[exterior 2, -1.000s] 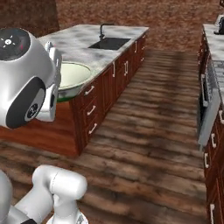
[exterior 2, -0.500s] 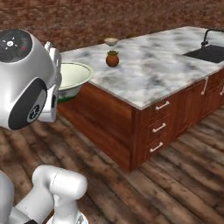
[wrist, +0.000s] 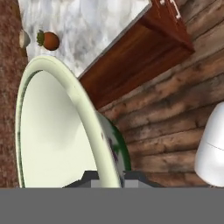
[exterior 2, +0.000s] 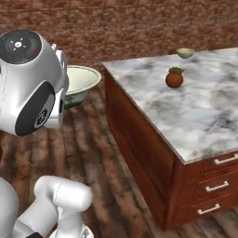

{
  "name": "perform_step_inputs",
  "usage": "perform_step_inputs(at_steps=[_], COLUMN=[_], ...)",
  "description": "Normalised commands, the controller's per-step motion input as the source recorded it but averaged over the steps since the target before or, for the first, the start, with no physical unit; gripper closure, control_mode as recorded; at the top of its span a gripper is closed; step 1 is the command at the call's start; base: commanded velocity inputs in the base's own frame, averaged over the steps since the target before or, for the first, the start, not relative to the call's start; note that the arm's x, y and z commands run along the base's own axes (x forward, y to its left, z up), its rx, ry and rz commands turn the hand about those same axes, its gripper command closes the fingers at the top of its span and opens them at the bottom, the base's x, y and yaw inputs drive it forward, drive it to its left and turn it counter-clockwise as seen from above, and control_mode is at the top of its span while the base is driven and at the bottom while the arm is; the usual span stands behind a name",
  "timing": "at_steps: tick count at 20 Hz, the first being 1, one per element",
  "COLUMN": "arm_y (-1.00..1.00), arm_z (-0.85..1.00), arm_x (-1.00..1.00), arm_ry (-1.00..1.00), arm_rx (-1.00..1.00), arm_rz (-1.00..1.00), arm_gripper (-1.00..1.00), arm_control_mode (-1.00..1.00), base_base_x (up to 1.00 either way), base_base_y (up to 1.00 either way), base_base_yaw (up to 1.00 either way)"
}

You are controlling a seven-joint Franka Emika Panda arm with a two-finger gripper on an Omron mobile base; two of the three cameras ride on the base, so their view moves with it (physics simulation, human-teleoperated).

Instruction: Pick up the bowls from the cabinet and place each bowl in front of a stool on the dining counter.

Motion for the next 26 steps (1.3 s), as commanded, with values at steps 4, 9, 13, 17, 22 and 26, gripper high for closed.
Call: perform_step_inputs(at_steps=[4,9,13,17,22,26], arm_y=[0.0,0.0,0.0,0.0,0.0,0.0], arm_z=[0.0,0.0,0.0,0.0,0.0,0.0], arm_x=[0.0,0.0,0.0,0.0,0.0,0.0], arm_ry=[0.0,0.0,0.0,0.0,0.0,0.0], arm_rx=[0.0,0.0,0.0,0.0,0.0,0.0], arm_rz=[0.0,0.0,0.0,0.0,0.0,0.0], arm_gripper=[1.0,1.0,1.0,1.0,1.0,1.0], arm_control_mode=[1.0,1.0,1.0,1.0,1.0,1.0], base_base_x=[0.99,0.95,1.0,1.0,1.0,1.0], base_base_y=[0.0,-0.03,-0.38,0.0,0.0,0.16], base_base_yaw=[0.69,0.73,0.43,0.04,0.0,0.0])
